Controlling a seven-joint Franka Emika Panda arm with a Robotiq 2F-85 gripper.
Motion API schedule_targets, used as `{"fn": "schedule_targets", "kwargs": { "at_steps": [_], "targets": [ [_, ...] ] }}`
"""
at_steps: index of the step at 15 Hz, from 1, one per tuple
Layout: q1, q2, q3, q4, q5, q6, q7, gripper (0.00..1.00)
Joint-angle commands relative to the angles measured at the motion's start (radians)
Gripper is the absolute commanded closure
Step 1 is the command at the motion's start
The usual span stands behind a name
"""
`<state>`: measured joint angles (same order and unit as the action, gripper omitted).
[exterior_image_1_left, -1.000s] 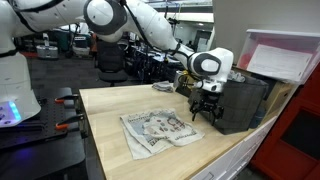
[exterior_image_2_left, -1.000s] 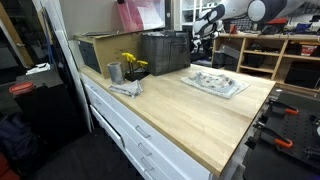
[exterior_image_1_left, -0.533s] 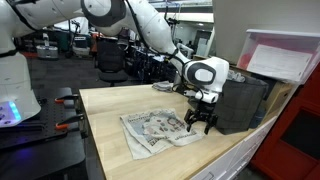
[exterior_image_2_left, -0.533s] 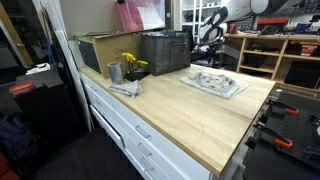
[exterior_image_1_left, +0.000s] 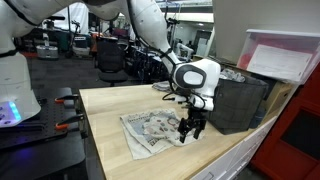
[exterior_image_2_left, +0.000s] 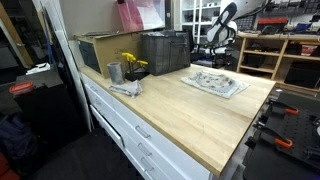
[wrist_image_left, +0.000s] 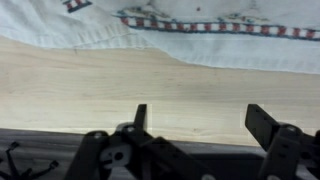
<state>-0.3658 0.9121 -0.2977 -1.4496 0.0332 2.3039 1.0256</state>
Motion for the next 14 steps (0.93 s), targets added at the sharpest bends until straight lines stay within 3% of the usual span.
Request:
{"fn": "schedule_targets", "kwargs": {
  "at_steps": [1,4,8,14],
  "targets": [
    [0.005,-0.133,-0.006,-0.239,-0.021,0.104,-0.218,0.0],
    [0.009,-0.193,-0.017,-0.385,-0.009,0.188,-0.379,0.0],
    [0.026,-0.276,-0.033,-0.584,0.031,0.296,-0.485,0.0],
    [0.038,-0.343,-0.017,-0.711,0.165,0.351,-0.547,0.0]
  ]
}}
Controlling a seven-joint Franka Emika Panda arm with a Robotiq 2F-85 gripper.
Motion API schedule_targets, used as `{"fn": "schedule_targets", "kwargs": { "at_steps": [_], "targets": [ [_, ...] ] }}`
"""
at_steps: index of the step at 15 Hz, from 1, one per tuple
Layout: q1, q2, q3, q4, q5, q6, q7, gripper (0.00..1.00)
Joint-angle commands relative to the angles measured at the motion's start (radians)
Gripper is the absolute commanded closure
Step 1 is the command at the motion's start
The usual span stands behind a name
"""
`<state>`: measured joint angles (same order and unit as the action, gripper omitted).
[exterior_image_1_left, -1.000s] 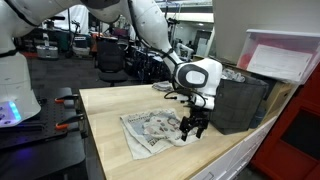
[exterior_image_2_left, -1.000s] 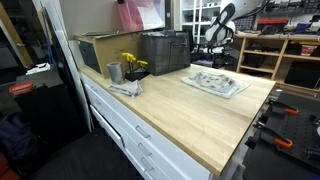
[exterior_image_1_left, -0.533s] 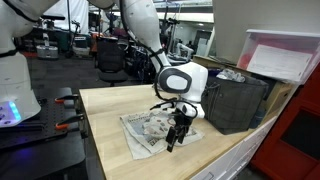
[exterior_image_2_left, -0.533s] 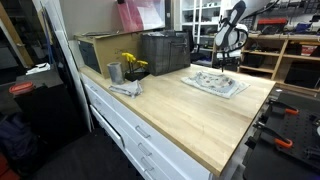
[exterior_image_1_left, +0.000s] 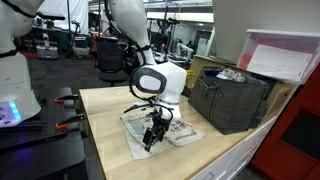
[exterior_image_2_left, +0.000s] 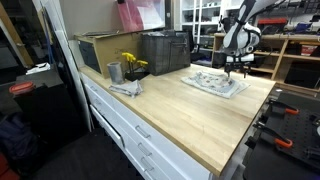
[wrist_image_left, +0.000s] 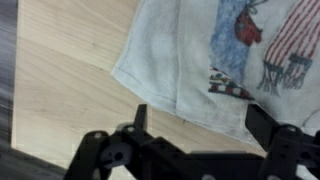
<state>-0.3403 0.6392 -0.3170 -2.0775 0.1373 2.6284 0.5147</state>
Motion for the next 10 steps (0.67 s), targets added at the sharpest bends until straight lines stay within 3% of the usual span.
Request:
{"fn": "schedule_targets", "kwargs": {
  "at_steps": [1,10],
  "targets": [
    [0.018,-0.065,0.003,-0.07,0.076,0.015,-0.032,0.0],
    [0.018,-0.038,-0.009,-0.106,0.158,0.031,-0.017,0.0]
  ]
}}
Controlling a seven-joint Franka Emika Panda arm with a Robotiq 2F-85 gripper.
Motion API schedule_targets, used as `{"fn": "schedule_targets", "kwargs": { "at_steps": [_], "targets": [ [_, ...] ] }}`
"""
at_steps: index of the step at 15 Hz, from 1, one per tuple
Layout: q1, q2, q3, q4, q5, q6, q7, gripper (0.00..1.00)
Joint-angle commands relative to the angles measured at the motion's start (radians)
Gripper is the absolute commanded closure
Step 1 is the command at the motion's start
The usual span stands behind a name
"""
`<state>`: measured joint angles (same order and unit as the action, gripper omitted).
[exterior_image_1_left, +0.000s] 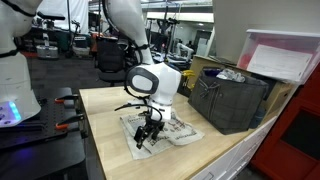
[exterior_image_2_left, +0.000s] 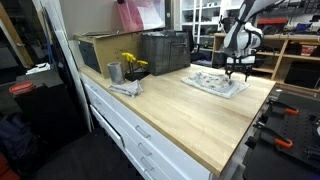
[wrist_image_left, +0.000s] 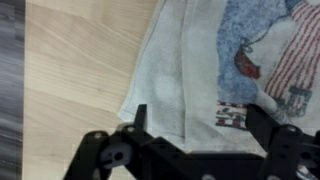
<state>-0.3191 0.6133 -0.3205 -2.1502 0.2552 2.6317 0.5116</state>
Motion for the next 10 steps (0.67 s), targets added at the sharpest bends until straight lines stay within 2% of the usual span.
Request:
{"fn": "schedule_targets", "kwargs": {
  "at_steps": [1,8,9,10],
  "targets": [
    [-0.004,-0.013,-0.005,-0.036,0.05,0.029,-0.014,0.0],
    [-0.013,-0.012,-0.001,-0.029,0.1,0.029,-0.014,0.0],
    [-0.014,-0.01,0.001,-0.025,0.106,0.027,-0.014,0.25],
    [-0.014,-0.009,0.002,-0.023,0.111,0.027,-0.014,0.26]
  ]
}}
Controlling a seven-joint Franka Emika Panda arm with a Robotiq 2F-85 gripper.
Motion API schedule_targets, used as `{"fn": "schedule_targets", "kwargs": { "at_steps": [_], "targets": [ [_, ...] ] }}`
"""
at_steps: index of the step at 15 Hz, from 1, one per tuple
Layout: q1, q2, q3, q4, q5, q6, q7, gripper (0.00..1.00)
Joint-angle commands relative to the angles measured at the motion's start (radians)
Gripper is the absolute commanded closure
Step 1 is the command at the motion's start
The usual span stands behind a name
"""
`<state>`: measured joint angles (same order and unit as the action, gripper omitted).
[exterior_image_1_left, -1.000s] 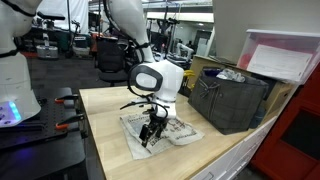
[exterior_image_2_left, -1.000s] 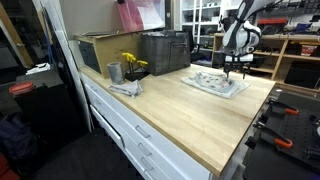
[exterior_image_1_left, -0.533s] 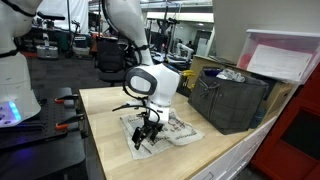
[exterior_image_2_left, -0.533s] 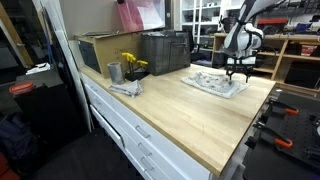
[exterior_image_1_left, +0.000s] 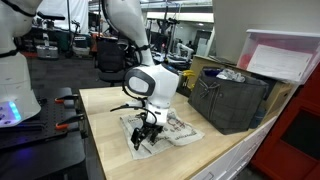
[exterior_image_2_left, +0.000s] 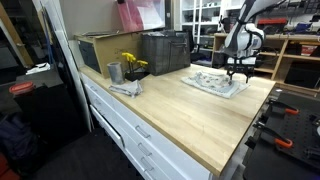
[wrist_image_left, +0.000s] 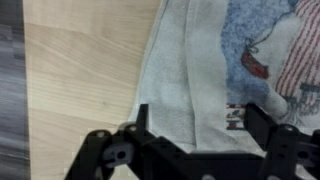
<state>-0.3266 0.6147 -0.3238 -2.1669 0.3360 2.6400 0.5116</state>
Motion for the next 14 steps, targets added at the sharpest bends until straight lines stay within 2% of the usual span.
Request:
{"fn": "schedule_targets", "kwargs": {
  "at_steps": [1,9,10,14],
  "targets": [
    [-0.007,-0.008,0.008,-0.003,0.035,0.016,-0.015,0.35],
    [-0.004,-0.005,0.014,0.007,0.041,0.013,-0.012,0.95],
    [-0.005,-0.006,0.015,0.008,0.041,0.013,-0.013,0.99],
    [-0.005,-0.009,0.019,0.011,0.043,0.012,-0.015,1.0]
  ]
}}
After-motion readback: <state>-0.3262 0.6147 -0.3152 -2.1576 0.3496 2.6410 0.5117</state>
